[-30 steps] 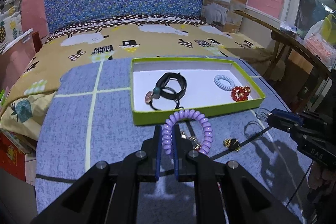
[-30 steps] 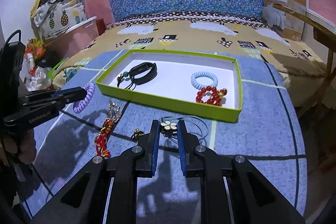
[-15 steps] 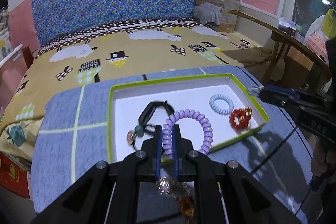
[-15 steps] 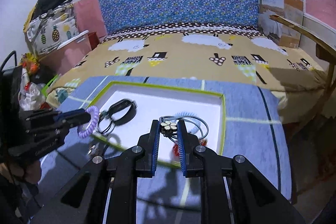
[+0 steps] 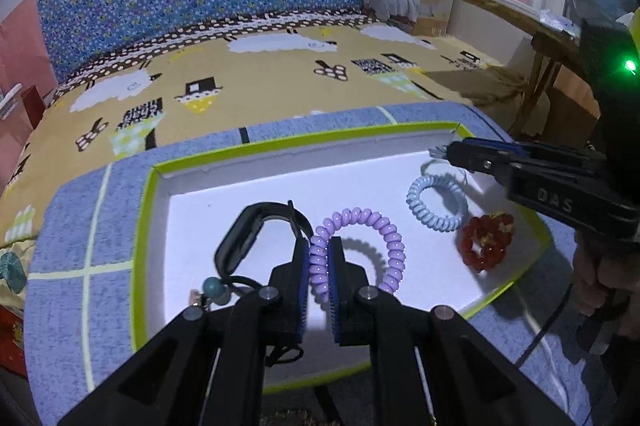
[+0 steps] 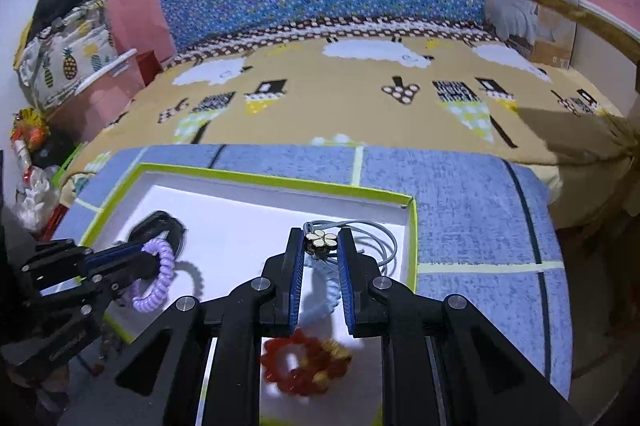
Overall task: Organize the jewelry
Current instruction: 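Place both held items into the green box and open both tools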
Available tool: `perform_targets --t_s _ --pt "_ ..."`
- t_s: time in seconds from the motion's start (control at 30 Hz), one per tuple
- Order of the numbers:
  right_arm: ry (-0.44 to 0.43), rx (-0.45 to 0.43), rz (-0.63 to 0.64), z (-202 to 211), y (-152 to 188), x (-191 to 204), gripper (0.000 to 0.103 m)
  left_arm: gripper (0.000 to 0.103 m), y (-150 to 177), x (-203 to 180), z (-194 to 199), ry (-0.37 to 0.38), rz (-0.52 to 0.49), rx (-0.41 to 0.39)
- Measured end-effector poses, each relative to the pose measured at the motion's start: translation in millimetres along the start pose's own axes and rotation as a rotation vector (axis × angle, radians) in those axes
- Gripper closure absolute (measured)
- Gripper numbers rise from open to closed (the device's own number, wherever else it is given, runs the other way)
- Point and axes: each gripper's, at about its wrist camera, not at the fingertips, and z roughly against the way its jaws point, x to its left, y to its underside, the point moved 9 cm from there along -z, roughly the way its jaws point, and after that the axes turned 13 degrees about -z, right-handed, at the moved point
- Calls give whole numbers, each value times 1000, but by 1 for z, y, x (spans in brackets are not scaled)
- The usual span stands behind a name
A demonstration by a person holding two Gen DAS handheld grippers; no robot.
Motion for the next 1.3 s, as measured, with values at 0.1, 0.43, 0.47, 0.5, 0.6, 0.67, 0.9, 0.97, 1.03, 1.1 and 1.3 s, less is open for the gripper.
perform_targets --t_s 0.1,0.43,0.47,0.5,0.6,0.67,0.9,0.97,1.03,1.1,1.3 --pt "9 17 -15 -12 0 -6 86 93 -1 -5 -2 -6 -29 -9" --pt "1 60 -36 -25 4 -13 86 86 -4 -11 -3 -16 -70 -11" --pt "9 58 -33 -24 5 -14 85 81 -5 -12 -2 -12 -71 -13" --pt "13 56 -30 -23 5 -14 84 78 -5 -13 -1 -4 -71 -17" --pt "13 42 -25 -15 5 -13 77 75 -5 -15 -1 1 -71 -15" --pt "14 28 -20 -8 7 -12 76 75 -4 -14 1 5 -63 -14" --pt "29 -47 14 41 17 1 76 74 8 -8 28 4 -19 -41" --pt "39 -71 24 58 22 6 75 74 13 -6 42 -5 -9 -55" --pt "38 -90 33 73 27 12 75 75 19 -4 56 -14 1 -70" --pt "46 -107 42 87 35 17 75 75 24 -2 70 -22 13 -84" --pt "41 -140 57 126 61 30 75 75 45 1 109 -37 52 -119"
